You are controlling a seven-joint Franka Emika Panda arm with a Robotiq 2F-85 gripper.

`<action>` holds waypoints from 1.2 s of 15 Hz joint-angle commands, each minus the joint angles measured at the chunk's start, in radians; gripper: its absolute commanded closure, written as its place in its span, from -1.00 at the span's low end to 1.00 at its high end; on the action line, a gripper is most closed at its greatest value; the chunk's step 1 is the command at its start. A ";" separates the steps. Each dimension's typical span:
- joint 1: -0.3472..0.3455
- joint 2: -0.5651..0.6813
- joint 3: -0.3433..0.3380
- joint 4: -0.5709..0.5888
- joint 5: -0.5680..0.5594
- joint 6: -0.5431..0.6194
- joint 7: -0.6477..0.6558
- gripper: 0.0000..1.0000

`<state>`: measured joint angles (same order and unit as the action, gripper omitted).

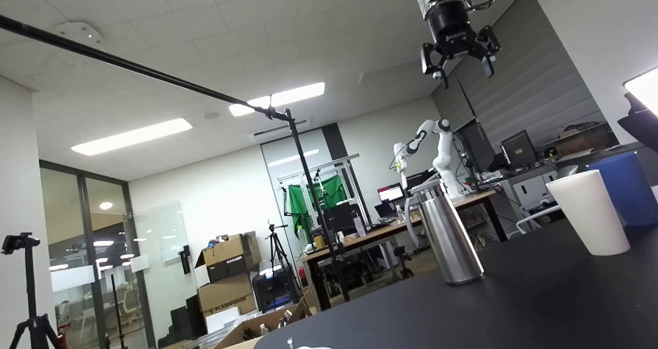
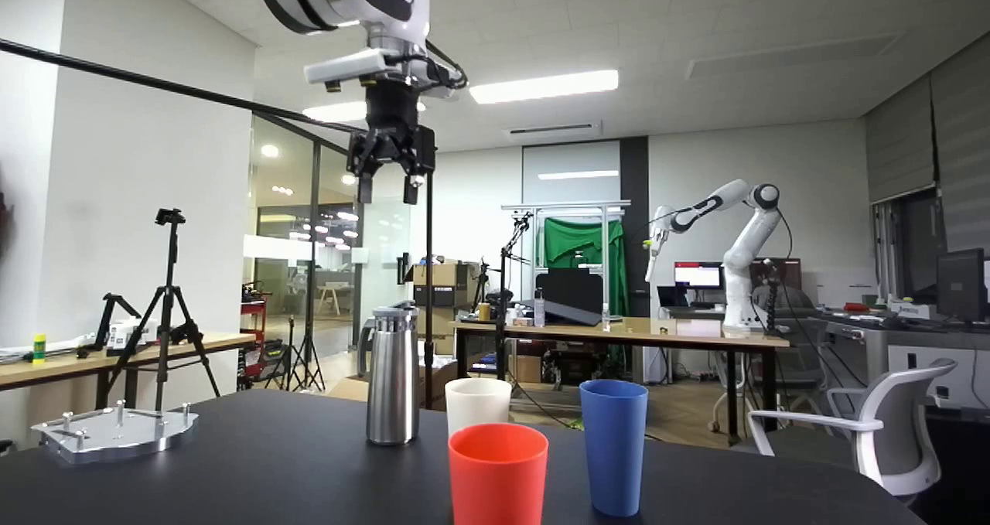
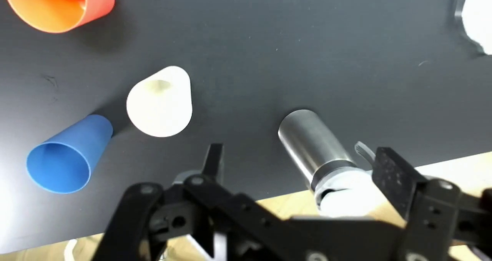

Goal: Put the white cup into the orange cup then the blue cup into the white cup

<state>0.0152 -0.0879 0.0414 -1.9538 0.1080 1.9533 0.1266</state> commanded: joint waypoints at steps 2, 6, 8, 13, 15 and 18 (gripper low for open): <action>-0.020 0.179 -0.031 0.144 -0.030 0.031 0.017 -1.00; -0.025 0.223 -0.048 0.145 -0.004 -0.014 0.051 -1.00; -0.023 0.221 -0.047 0.116 -0.009 0.026 0.013 -1.00; -0.023 0.223 -0.048 0.123 -0.008 0.011 0.021 -1.00; -0.023 0.235 -0.049 0.118 -0.014 0.015 0.018 -1.00; -0.023 0.305 -0.063 0.086 -0.035 0.099 0.094 -1.00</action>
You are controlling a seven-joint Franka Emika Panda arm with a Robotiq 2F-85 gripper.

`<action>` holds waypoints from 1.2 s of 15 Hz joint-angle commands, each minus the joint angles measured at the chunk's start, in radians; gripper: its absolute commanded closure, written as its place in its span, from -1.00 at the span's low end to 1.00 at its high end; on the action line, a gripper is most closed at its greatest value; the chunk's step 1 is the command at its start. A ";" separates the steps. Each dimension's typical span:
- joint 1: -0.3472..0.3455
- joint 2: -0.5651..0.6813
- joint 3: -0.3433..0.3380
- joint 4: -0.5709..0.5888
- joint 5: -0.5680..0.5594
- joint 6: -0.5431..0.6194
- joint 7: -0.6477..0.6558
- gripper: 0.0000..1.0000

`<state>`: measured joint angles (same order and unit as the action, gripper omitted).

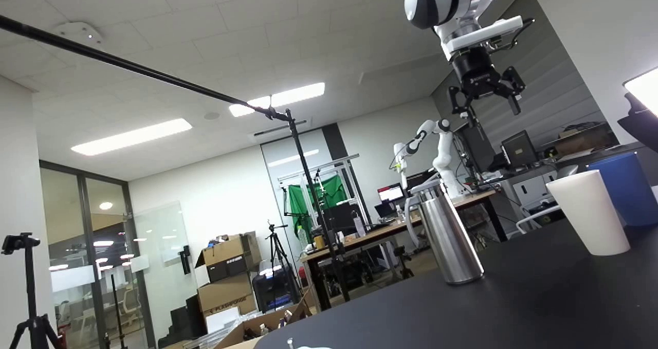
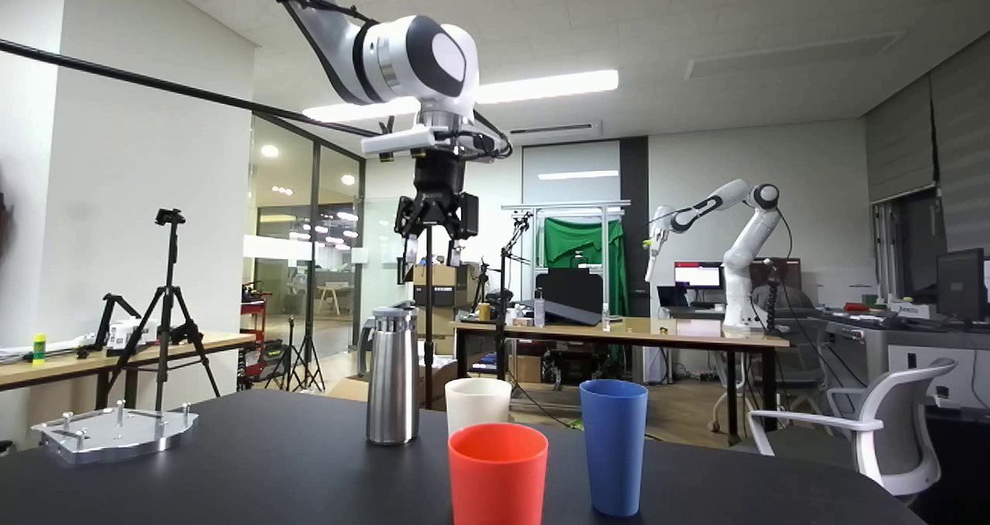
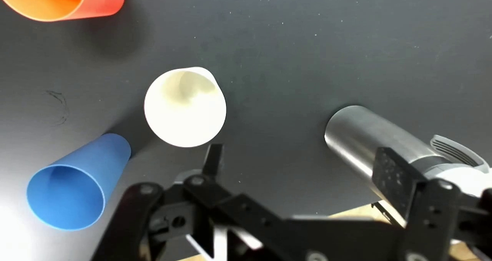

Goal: Put the white cup into the orange cup then the blue cup into the white cup

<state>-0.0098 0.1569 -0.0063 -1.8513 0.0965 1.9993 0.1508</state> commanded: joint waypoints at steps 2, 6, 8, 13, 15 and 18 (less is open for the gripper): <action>0.006 0.104 -0.026 -0.036 -0.046 0.112 0.089 -1.00; 0.013 0.195 -0.048 -0.046 -0.090 0.179 0.115 -1.00; 0.015 0.229 -0.055 -0.049 -0.096 0.197 0.120 -1.00; 0.019 0.272 -0.058 -0.059 -0.094 0.218 0.115 -0.46; 0.021 0.279 -0.060 -0.060 -0.094 0.220 0.115 -0.18; 0.022 0.277 -0.063 -0.060 -0.098 0.218 0.112 0.23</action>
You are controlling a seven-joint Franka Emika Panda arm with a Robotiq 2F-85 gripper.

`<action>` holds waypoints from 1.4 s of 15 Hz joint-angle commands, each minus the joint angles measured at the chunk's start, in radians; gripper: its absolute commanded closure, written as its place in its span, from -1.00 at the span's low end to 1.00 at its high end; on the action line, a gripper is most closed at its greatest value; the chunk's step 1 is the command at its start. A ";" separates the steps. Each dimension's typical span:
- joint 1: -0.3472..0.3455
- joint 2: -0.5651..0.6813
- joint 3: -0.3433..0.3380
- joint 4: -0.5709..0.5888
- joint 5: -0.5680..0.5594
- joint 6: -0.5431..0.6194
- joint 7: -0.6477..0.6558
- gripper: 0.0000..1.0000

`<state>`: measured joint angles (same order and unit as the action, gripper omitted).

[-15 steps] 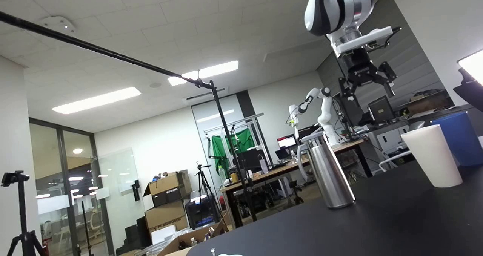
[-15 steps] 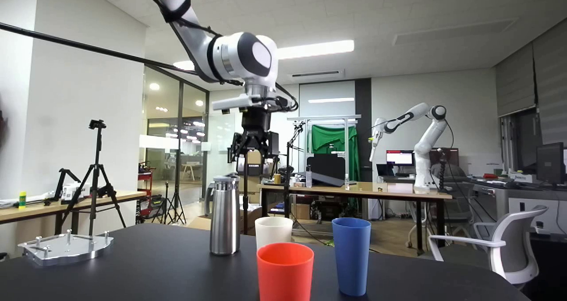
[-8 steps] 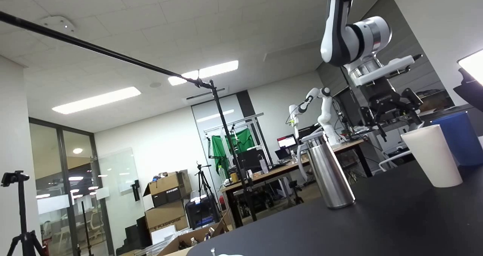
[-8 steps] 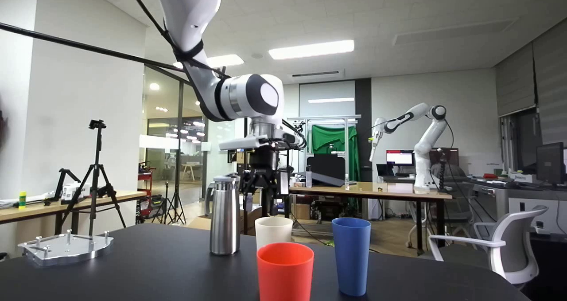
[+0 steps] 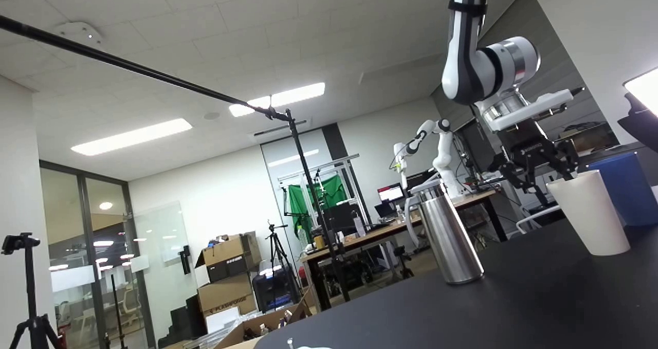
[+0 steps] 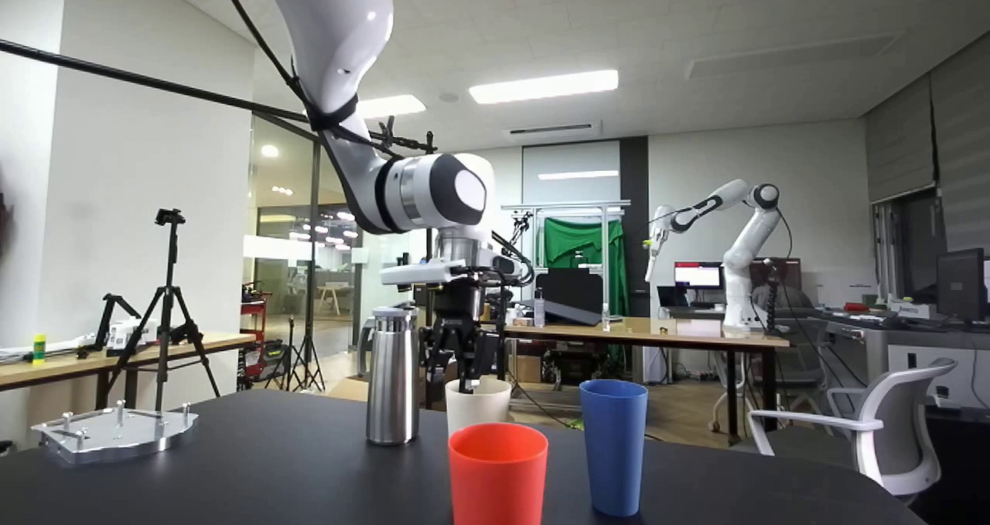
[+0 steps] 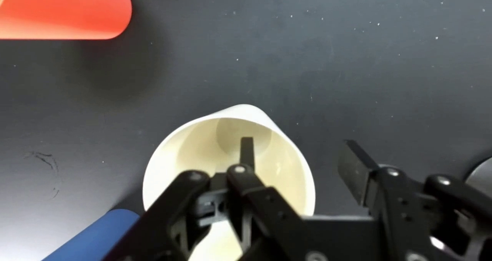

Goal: Put the white cup into the orange cup then the blue cup into the white cup

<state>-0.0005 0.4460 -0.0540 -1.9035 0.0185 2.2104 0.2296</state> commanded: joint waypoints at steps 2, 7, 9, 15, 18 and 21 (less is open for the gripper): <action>0.015 -0.020 -0.020 -0.010 -0.029 0.003 0.029 0.51; 0.014 -0.043 -0.028 -0.002 -0.072 -0.063 0.017 1.00; 0.010 -0.056 -0.028 0.010 -0.072 -0.112 0.015 1.00; 0.002 -0.164 -0.019 0.058 -0.065 -0.263 -0.005 0.99; -0.002 -0.224 -0.017 0.091 -0.071 -0.327 -0.017 0.99; -0.007 -0.268 -0.017 0.125 -0.077 -0.394 -0.024 0.99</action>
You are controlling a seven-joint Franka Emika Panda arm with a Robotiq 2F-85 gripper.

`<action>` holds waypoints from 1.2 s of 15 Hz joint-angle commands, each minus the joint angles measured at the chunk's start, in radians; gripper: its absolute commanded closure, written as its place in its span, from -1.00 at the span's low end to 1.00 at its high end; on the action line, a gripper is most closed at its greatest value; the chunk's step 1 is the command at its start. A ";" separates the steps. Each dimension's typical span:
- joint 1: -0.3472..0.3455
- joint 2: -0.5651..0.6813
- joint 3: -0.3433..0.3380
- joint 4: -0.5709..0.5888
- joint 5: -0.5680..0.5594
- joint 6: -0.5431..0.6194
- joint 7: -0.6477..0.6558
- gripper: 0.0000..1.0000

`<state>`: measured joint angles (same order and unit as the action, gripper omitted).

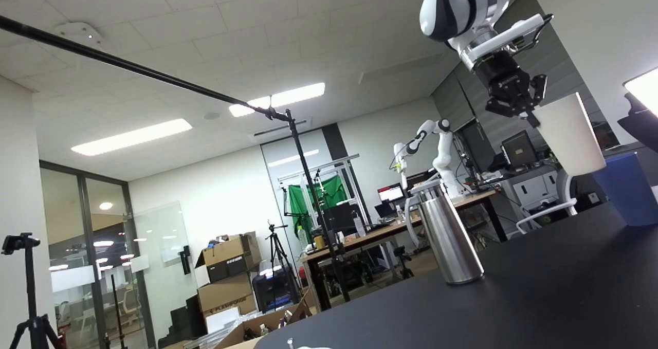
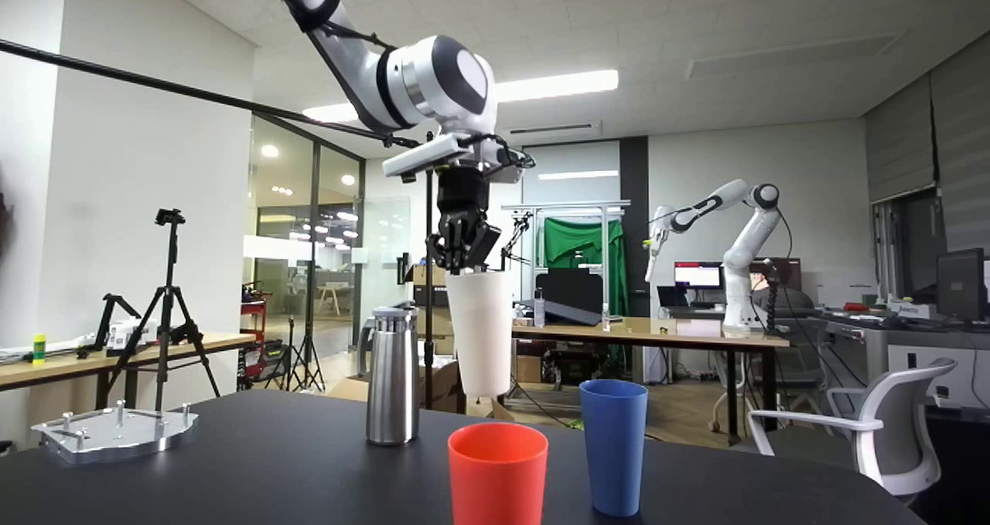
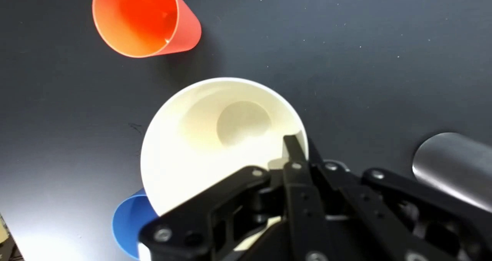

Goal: Put the white cup into the orange cup then the blue cup into the white cup

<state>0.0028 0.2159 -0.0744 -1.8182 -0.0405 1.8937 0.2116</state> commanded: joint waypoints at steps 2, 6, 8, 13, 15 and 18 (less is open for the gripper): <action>-0.015 -0.054 0.000 0.062 -0.034 -0.138 -0.008 0.99; -0.038 -0.072 -0.009 0.084 -0.063 -0.242 -0.018 0.99; -0.051 -0.088 -0.015 0.076 -0.076 -0.268 -0.022 0.99; -0.078 -0.119 -0.028 0.040 -0.081 -0.326 -0.039 0.99; -0.084 -0.136 -0.031 0.018 -0.083 -0.337 -0.045 0.99; -0.092 -0.169 -0.034 -0.041 -0.082 -0.310 -0.039 0.99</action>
<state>-0.0823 0.1054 -0.1048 -1.7916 -0.1138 1.5739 0.1701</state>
